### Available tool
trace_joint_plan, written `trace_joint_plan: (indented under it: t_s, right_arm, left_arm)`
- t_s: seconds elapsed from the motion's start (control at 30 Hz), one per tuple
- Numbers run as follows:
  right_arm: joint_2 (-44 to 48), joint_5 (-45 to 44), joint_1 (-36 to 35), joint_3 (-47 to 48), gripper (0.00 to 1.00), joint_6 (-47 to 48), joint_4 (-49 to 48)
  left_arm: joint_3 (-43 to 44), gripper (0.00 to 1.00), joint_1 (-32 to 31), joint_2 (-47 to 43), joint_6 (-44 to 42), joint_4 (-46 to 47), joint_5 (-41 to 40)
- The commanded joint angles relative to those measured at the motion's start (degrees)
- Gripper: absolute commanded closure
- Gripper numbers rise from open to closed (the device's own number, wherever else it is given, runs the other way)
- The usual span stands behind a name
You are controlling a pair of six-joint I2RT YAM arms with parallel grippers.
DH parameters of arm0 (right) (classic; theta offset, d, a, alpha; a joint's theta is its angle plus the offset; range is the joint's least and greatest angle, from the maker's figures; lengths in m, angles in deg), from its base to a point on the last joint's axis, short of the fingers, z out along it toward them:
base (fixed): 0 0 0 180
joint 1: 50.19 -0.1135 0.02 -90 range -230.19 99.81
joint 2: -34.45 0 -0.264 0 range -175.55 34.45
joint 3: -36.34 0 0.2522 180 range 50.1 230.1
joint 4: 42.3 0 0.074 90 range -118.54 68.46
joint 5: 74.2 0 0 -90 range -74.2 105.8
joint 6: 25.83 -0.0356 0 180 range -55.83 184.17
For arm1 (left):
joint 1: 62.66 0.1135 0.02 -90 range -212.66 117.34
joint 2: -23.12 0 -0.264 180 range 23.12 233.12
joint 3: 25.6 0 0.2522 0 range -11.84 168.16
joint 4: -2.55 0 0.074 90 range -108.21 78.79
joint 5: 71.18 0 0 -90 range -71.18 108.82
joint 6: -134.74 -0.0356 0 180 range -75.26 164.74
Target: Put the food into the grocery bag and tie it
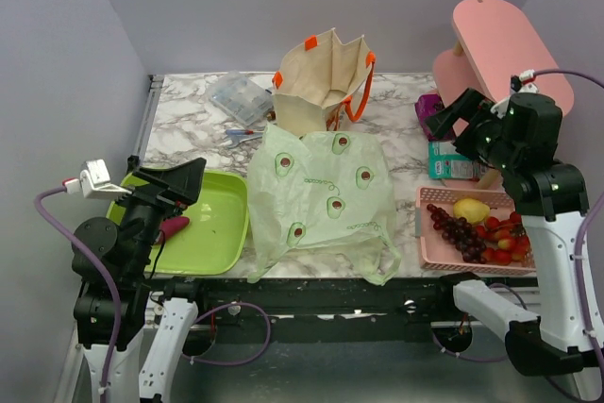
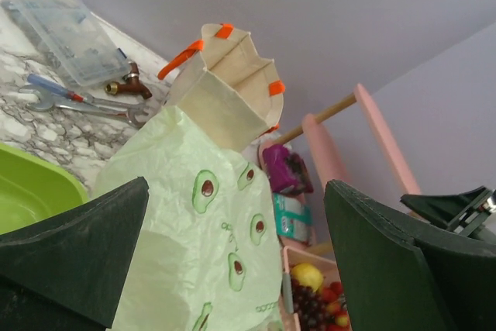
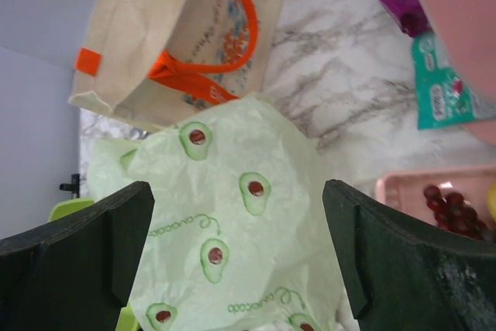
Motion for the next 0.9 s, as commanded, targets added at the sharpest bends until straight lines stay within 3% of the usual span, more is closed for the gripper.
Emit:
trace_joint_plan:
  t_s: [0.0,0.3,0.87]
  right_arm:
    - [5.9,-9.8,-0.1,-2.3,0.0,-2.5,11.1]
    - [15.7,-19.2,-0.1,-11.6,0.0,-7.8,14.8]
    - [15.6,-28.8,0.0,-27.9,0.0,-23.5,17.3]
  left_arm:
    - [-1.5,0.01,0.4,0.4,-8.7,-2.9,8.6]
    - [-4.2,0.02,0.4,0.2,-15.0,-7.4,14.5]
    - [-12.4,0.01,0.0,-1.3,-21.0,-9.8,17.2]
